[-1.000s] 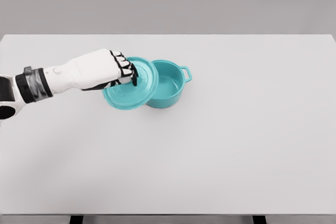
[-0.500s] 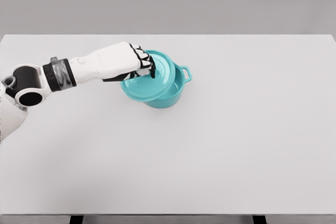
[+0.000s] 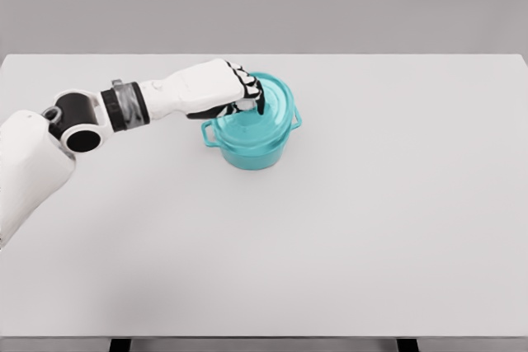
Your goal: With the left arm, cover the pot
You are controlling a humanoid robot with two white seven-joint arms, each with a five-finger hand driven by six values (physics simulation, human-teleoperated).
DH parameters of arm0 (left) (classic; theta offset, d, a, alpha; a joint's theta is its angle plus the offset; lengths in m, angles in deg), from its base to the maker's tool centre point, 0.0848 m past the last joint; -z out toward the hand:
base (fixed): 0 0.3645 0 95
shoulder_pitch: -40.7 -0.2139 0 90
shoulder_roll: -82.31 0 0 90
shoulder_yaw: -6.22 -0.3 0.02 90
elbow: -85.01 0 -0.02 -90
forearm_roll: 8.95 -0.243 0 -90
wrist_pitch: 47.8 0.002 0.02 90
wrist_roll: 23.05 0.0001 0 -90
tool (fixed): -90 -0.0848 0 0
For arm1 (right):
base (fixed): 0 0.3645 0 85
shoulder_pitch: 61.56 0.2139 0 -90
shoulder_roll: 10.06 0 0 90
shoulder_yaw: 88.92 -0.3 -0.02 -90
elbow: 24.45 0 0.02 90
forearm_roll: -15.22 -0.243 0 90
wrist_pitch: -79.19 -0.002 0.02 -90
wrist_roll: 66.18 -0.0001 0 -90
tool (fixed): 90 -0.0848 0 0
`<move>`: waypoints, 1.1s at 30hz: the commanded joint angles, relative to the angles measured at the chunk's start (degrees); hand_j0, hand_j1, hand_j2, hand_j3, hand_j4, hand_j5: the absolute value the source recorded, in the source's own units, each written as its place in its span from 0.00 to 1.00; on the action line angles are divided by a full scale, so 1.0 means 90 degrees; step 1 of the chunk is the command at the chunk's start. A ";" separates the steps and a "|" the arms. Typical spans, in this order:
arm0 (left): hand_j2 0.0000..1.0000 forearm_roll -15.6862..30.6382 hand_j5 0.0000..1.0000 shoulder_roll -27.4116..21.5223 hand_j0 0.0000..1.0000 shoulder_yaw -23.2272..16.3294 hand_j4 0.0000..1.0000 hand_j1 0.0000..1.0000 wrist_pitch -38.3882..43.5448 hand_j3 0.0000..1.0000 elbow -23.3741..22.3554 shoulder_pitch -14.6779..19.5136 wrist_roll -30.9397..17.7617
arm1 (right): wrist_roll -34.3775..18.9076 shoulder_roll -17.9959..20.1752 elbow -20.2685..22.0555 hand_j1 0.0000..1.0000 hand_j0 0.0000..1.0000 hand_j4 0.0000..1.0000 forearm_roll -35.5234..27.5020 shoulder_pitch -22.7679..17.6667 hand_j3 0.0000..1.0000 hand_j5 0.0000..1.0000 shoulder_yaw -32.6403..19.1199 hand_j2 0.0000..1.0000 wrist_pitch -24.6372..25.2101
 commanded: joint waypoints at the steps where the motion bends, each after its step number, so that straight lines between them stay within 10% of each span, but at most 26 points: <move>1: 0.49 -0.0005 0.49 0.0105 0.49 -0.0047 0.49 0.49 0.0009 0.49 -0.0151 -0.0010 0.0002 | -0.0001 -0.0001 -0.0002 1.00 1.00 1.00 -0.0007 0.0000 1.00 1.00 0.0001 1.00 0.0000; 33: 0.50 -0.0259 0.50 0.0603 0.50 -0.0047 0.50 0.50 0.0009 0.50 -0.1137 0.0078 0.0002 | -0.0001 -0.0001 -0.0002 1.00 1.00 1.00 0.0003 0.0000 1.00 1.00 0.0001 1.00 0.0000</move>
